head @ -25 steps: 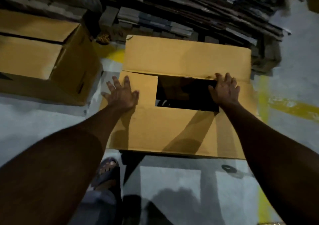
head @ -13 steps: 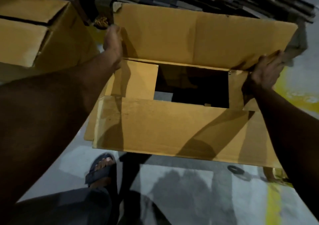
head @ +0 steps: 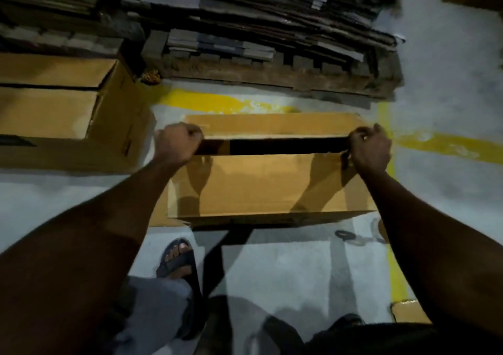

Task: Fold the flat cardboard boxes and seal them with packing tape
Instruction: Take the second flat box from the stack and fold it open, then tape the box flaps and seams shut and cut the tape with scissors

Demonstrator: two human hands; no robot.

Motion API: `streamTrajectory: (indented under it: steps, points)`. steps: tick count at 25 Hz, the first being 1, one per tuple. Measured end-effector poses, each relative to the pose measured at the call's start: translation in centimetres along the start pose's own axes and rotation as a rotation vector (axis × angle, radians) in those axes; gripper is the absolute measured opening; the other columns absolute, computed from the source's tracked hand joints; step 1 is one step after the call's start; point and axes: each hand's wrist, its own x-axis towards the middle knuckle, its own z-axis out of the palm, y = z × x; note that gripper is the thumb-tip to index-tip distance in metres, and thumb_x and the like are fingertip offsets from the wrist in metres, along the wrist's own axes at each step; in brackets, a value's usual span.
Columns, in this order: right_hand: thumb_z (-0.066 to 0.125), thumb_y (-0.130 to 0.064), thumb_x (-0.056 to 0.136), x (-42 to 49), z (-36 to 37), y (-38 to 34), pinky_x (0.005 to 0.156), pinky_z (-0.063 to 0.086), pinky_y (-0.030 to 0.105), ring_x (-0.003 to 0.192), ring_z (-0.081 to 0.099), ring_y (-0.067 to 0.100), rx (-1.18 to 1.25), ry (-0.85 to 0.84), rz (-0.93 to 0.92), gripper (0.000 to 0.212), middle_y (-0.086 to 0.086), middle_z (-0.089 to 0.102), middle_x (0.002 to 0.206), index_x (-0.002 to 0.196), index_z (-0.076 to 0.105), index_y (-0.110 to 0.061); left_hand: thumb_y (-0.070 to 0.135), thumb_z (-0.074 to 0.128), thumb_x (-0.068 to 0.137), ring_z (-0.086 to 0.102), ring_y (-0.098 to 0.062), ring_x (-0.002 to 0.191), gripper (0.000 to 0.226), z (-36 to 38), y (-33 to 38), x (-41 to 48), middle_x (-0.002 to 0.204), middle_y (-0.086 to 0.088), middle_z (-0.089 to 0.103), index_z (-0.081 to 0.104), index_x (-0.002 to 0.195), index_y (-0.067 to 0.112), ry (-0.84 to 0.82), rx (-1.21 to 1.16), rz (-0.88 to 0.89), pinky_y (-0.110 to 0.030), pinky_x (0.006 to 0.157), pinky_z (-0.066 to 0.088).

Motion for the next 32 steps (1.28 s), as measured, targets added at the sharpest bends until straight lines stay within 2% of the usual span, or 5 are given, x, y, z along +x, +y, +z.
streamTrajectory:
  steps: [3,5,15,21,32]
  points:
    - [0.024,-0.067,0.094,-3.0,1.7,2.0,0.107,0.026,0.063,0.144,0.021,0.034,-0.428,-0.515,-0.275,0.064,0.005,0.029,0.155,0.141,0.042,-0.026,0.048,0.036,0.096,0.038,-0.036,0.132,0.052,3.0,1.1,-2.7,0.147,-0.011,0.038,0.042,0.14,0.021,-0.376,0.367,0.194,-0.057,0.104,0.029]
    - [0.02,-0.071,0.094,-3.2,2.4,1.9,0.11,0.022,0.066,0.148,0.011,0.034,-0.446,-0.625,-0.319,0.071,0.001,0.014,0.163,0.151,0.026,-0.029,0.053,0.035,0.096,0.018,-0.038,0.144,0.068,4.5,2.7,-3.3,0.16,-0.01,0.012,0.019,0.152,0.017,-0.493,0.434,0.219,-0.062,0.11,0.018]
    - [0.023,-0.054,0.101,-3.8,6.0,3.7,0.112,0.011,0.067,0.151,0.001,0.034,-0.503,-0.557,-0.466,0.068,0.004,-0.002,0.165,0.157,0.005,-0.021,0.052,0.03,0.098,-0.002,-0.042,0.147,0.076,12.7,9.5,-4.1,0.162,-0.011,-0.009,0.0,0.154,0.01,-0.376,0.425,0.393,-0.061,0.115,0.009]
    - [0.028,-0.05,0.102,-3.7,5.0,5.7,0.117,0.006,0.06,0.152,-0.002,0.029,-0.442,-0.529,-0.496,0.068,0.003,-0.004,0.166,0.158,0.003,-0.021,0.051,0.032,0.097,-0.009,-0.051,0.143,0.078,16.6,14.1,-5.8,0.159,-0.019,-0.014,-0.002,0.153,0.009,-0.269,0.337,0.31,-0.065,0.111,0.004]
    - [0.031,-0.048,0.087,-3.5,-3.9,24.1,0.098,0.043,0.046,0.125,0.051,0.036,-0.064,-0.314,-0.055,0.062,0.014,0.059,0.134,0.134,0.055,-0.016,0.031,0.048,0.089,0.008,-0.035,0.148,0.07,21.5,31.9,-13.8,0.161,-0.013,0.008,0.022,0.153,0.016,-0.301,0.294,0.868,-0.056,0.118,0.007]
